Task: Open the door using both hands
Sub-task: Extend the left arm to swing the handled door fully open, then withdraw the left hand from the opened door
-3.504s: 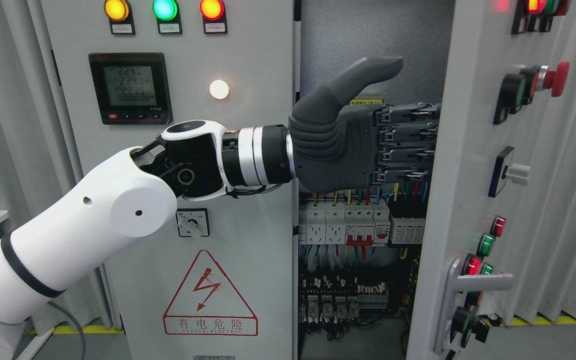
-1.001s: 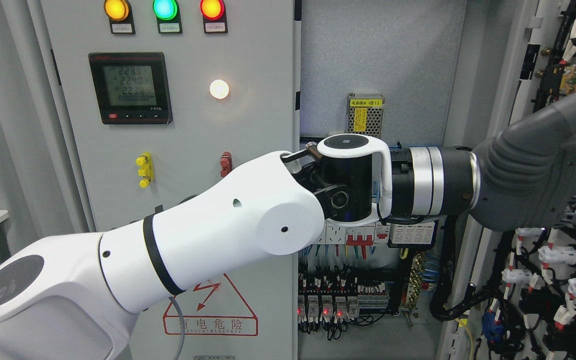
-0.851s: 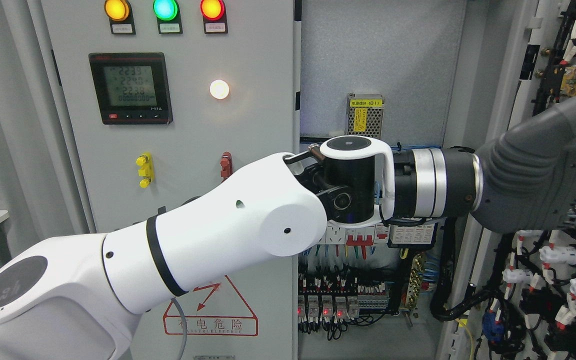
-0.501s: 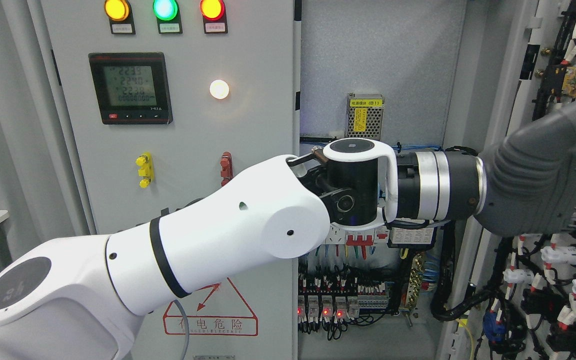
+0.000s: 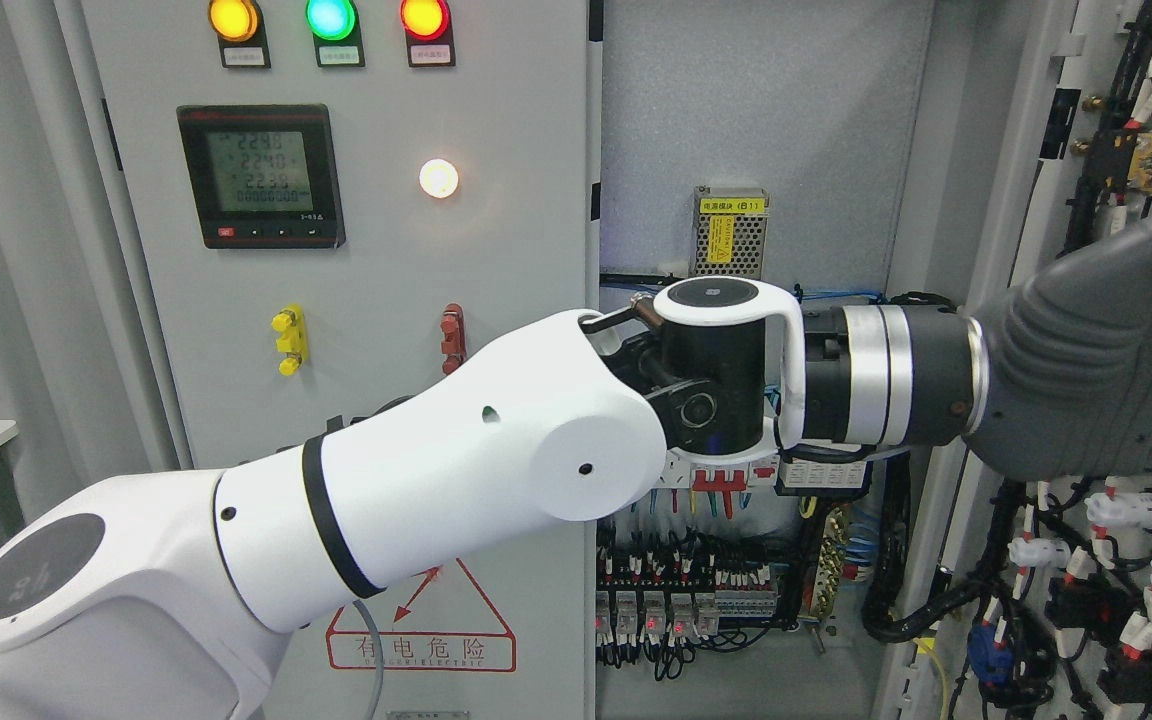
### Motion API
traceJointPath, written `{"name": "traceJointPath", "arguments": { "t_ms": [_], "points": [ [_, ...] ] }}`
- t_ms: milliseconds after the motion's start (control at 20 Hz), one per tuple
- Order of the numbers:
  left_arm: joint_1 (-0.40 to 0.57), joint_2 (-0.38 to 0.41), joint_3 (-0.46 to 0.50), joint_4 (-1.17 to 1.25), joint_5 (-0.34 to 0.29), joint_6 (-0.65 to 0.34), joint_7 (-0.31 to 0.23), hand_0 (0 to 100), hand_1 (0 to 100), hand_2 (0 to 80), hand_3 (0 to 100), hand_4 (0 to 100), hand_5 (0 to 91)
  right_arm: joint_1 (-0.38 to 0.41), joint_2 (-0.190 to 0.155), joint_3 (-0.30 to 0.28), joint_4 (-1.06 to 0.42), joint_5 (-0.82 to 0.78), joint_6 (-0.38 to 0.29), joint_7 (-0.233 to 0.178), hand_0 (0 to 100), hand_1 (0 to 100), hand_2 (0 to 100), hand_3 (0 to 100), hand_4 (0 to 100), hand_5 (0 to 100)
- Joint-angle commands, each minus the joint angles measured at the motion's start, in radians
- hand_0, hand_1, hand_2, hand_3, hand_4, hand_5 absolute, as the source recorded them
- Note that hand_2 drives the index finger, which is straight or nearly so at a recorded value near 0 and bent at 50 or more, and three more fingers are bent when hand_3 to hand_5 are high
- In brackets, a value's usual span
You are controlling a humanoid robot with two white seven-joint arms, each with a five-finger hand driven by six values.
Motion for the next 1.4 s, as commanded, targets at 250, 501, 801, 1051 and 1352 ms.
{"name": "traceJointPath", "arguments": {
  "t_ms": [250,501,801,1051,1352],
  "points": [
    [0.006,0.158,0.043,-0.120,-0.021,-0.003,0.028,29,0,2.7,3,3,0.0,-0.028,-0.003,-0.001,-0.034,0.000,0.003,0.001,22,0,0,0,0,0],
    [0.058,0.198,0.043,-0.152,-0.115,-0.006,0.031,29,0,2.7,3,4,0.0,-0.028,-0.006,-0.001,-0.032,0.000,0.002,0.001,22,0,0,0,0,0],
    [0.135,0.321,0.035,-0.267,-0.164,-0.044,0.095,29,0,2.7,3,4,0.0,-0.028,-0.005,-0.001,-0.037,-0.003,0.002,0.001,22,0,0,0,0,0],
    [0.282,0.393,0.043,-0.298,-0.320,-0.101,0.101,29,0,2.7,3,4,0.0,-0.026,-0.008,-0.006,-0.067,-0.004,-0.001,0.001,22,0,0,0,0,0],
    [0.616,0.430,0.178,-0.301,-0.613,-0.097,0.101,29,0,2.7,3,3,0.0,-0.018,-0.009,-0.008,-0.110,-0.003,0.000,-0.001,22,0,0,0,0,0]
  ]
}}
